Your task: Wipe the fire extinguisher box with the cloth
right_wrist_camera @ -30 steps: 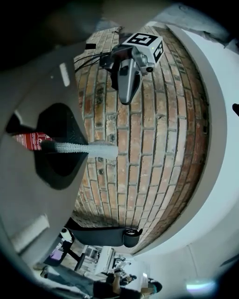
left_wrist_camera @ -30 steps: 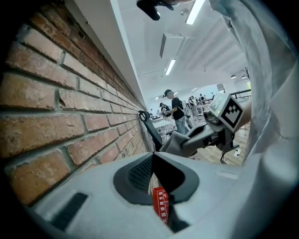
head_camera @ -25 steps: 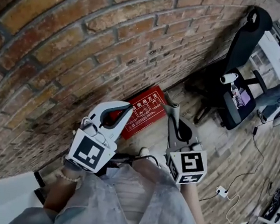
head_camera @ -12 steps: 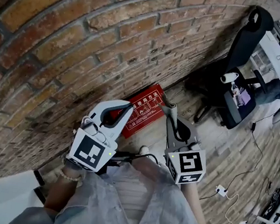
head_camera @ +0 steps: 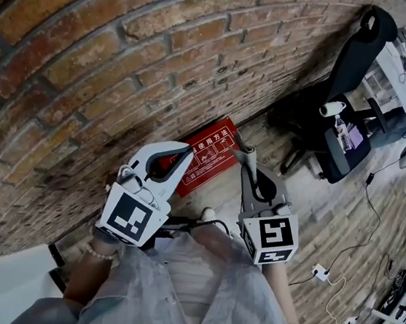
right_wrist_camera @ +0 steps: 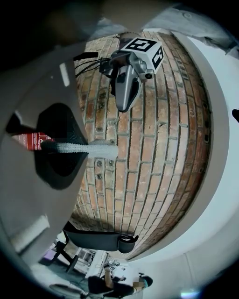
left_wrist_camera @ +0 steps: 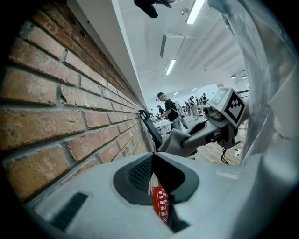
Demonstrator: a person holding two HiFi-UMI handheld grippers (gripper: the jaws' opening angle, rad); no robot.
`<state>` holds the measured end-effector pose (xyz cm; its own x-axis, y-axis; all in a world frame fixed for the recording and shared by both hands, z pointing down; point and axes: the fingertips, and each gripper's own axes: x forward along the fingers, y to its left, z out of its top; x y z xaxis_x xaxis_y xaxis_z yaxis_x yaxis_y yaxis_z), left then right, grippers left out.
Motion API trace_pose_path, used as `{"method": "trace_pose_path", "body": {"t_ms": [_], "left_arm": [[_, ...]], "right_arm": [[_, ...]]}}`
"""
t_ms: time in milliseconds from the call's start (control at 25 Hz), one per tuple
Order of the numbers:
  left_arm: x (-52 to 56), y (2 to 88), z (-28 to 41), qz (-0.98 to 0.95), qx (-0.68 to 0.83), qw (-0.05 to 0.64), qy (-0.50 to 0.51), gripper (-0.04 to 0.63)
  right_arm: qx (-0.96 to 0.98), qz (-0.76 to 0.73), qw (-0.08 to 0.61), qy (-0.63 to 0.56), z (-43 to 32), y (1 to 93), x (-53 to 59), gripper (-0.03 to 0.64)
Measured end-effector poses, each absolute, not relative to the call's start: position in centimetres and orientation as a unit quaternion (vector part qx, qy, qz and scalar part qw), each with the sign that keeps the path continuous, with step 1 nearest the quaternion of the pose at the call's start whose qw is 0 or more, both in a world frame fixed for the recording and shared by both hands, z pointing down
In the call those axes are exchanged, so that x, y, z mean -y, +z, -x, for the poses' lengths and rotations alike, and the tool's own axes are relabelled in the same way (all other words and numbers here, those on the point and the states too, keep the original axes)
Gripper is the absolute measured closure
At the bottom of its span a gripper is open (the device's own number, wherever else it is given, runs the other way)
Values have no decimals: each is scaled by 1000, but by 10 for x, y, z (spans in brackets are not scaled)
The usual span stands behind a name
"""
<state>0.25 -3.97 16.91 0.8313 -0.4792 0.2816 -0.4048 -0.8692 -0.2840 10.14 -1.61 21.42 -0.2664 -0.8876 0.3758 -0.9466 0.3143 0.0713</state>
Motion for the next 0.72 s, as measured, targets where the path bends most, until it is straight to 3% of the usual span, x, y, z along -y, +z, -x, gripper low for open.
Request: {"method": "trace_pose_path", "body": {"t_ms": [720], "left_arm": [[39, 173, -3, 952, -234, 98, -171, 598]], "right_arm": [[788, -580, 182, 97, -103, 225, 11, 598]]}}
